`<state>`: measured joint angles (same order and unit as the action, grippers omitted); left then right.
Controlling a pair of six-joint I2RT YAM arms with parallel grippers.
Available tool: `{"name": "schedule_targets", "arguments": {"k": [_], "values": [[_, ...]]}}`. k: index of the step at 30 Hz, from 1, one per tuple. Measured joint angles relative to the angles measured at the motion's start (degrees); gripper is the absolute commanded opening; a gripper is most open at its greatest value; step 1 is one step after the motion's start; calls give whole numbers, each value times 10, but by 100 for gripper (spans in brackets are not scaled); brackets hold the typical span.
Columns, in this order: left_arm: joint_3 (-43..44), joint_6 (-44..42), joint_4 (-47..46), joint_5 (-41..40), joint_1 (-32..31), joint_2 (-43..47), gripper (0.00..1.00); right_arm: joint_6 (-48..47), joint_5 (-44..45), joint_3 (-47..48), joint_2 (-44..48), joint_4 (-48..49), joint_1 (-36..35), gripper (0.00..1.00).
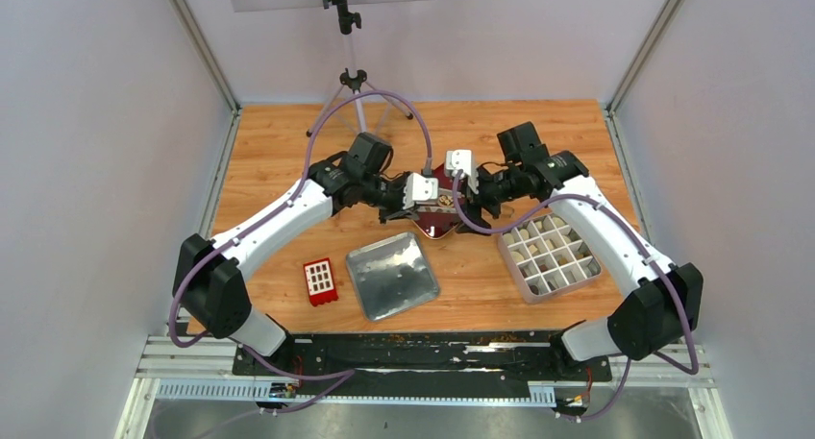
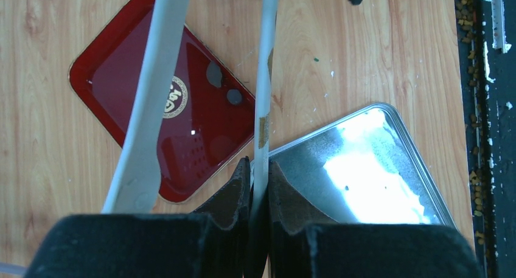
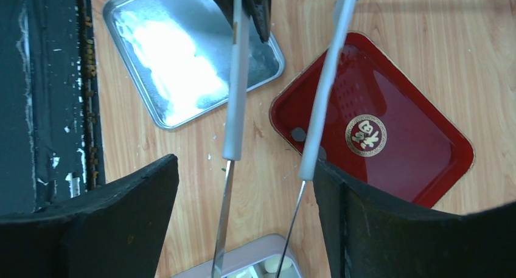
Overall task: Pack the chocolate
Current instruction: Adjust the clamp.
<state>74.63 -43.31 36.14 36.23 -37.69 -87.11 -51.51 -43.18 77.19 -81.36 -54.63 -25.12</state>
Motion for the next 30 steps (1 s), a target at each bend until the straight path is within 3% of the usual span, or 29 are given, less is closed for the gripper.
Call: {"name": "schedule_targets", "arguments": {"k": [8,13,16,18,21,30], "values": [[-4,32,-6,4,10,0,2,10,42,-4,-13,40,-3,41],[-17,64,-30,5,21,0,30,8,52,9,-27,39,-3,32],[-22,83,-52,7,30,3,52,8,56,15,-37,30,-3,30],[-24,93,-58,4,37,10,62,9,65,22,-49,16,-3,30],[-34,101,-49,-8,57,39,88,8,82,41,-75,-5,0,30],[-128,90,-25,-69,141,223,97,-2,174,127,-175,-95,13,41]]}}
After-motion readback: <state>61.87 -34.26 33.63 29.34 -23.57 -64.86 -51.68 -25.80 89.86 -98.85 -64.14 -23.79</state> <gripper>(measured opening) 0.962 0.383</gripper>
